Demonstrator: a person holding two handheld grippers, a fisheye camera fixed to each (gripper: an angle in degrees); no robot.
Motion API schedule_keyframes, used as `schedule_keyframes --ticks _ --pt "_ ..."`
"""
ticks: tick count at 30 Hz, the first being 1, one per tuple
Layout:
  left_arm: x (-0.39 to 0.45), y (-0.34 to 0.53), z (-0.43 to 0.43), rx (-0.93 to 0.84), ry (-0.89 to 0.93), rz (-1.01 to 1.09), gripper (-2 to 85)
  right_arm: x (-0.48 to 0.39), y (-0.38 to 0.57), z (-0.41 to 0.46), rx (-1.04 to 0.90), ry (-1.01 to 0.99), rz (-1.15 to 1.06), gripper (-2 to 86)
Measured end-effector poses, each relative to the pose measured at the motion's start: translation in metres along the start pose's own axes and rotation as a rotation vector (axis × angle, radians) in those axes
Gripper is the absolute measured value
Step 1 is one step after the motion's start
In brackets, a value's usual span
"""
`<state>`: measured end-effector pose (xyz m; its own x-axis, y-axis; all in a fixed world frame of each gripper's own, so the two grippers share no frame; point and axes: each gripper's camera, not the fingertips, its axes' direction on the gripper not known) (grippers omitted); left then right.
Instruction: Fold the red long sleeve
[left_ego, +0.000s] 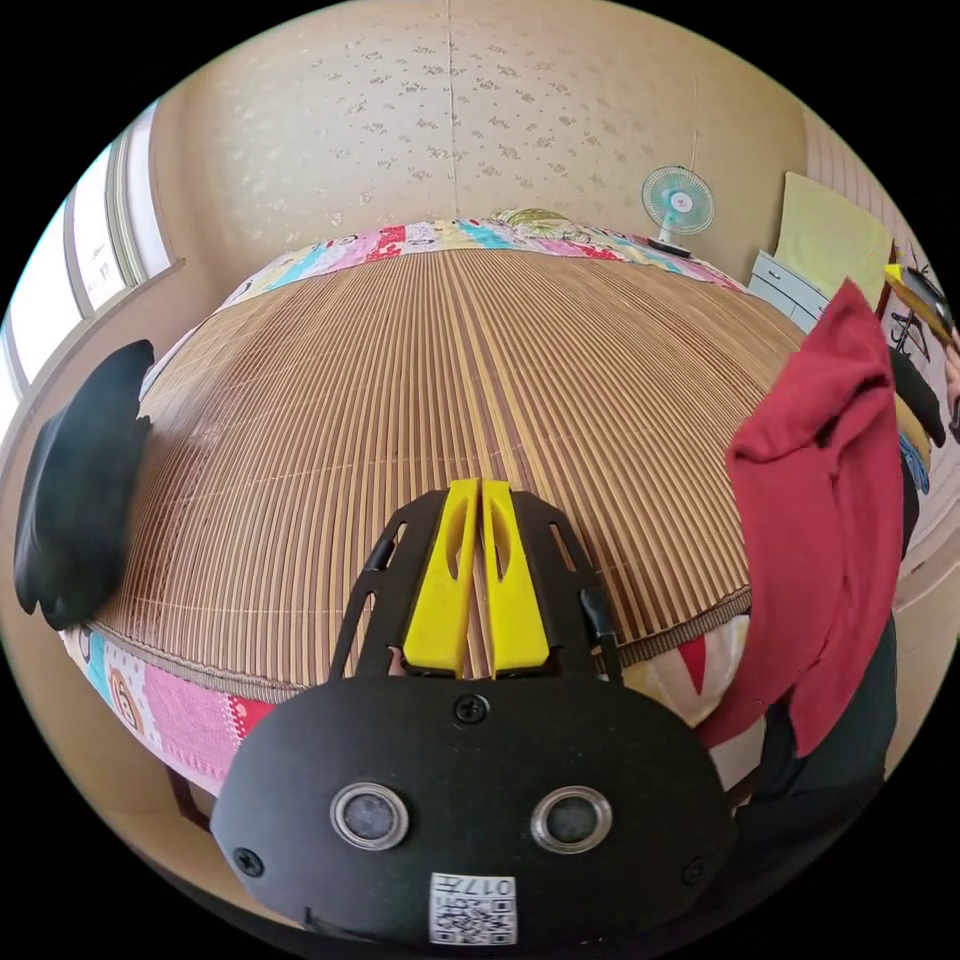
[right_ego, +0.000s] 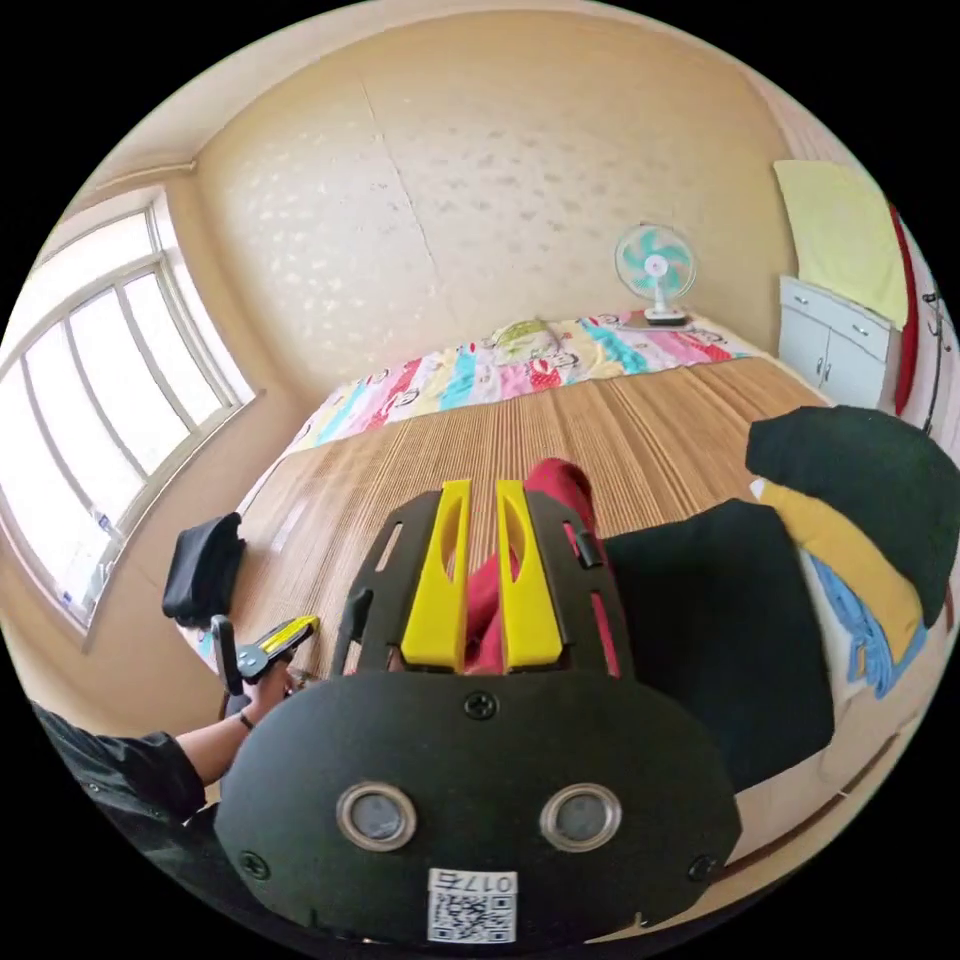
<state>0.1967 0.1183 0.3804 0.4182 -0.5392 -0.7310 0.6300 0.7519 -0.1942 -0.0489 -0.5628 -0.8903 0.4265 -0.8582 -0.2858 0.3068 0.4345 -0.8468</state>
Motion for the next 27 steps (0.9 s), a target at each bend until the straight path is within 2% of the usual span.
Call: schedule_keyframes --ticks 1,5,8,11,12,13,15,17,19,20,25,27 --pt "0.001 0.001 0.001 0.0 0.001 0.0 -1.0 -0.002 0.011 0.013 -0.024 -0.084 0.028 9.9" --pt "0.019 0.007 0.009 0.004 -0.039 0.017 -1.0 -0.04 0.046 0.044 -0.109 -0.105 -0.005 12.3" --pt "0.03 0.011 0.015 0.008 -0.062 0.026 -1.0 -0.081 0.082 0.084 -0.281 0.0 -0.114 13.4" --pt "0.037 0.016 0.02 0.011 -0.063 0.027 -1.0 -0.102 0.126 0.152 -0.563 0.197 -0.245 12.9" --pt "0.039 0.017 0.022 0.012 -0.06 0.026 -0.9 -0.107 0.141 0.171 -0.609 0.269 -0.313 12.4" --pt "0.04 0.018 0.024 0.012 -0.061 0.027 -0.9 -0.117 0.146 0.17 -0.547 0.296 -0.386 10.3" --pt "0.044 0.022 0.028 0.011 -0.063 0.028 -0.9 -0.126 0.137 0.17 -0.576 0.314 -0.414 5.9" --pt "0.048 0.025 0.032 0.011 -0.066 0.029 -0.9 -0.126 0.117 0.149 -0.517 0.189 -0.34 3.2" --pt "0.051 0.027 0.035 0.012 -0.072 0.031 -0.9 -0.109 0.088 0.105 -0.358 -0.053 -0.222 1.9" --pt "0.054 0.029 0.037 0.012 -0.078 0.033 -1.0 -0.101 0.082 0.093 -0.311 -0.107 -0.183 1.8" --pt "0.06 0.038 0.046 0.013 -0.085 0.036 -1.0 0.014 0.072 -0.027 0.219 -0.552 0.197 1.4" --pt "0.062 0.042 0.051 0.014 -0.083 0.035 -1.0 0.06 0.093 -0.056 0.411 -0.64 0.345 1.6"
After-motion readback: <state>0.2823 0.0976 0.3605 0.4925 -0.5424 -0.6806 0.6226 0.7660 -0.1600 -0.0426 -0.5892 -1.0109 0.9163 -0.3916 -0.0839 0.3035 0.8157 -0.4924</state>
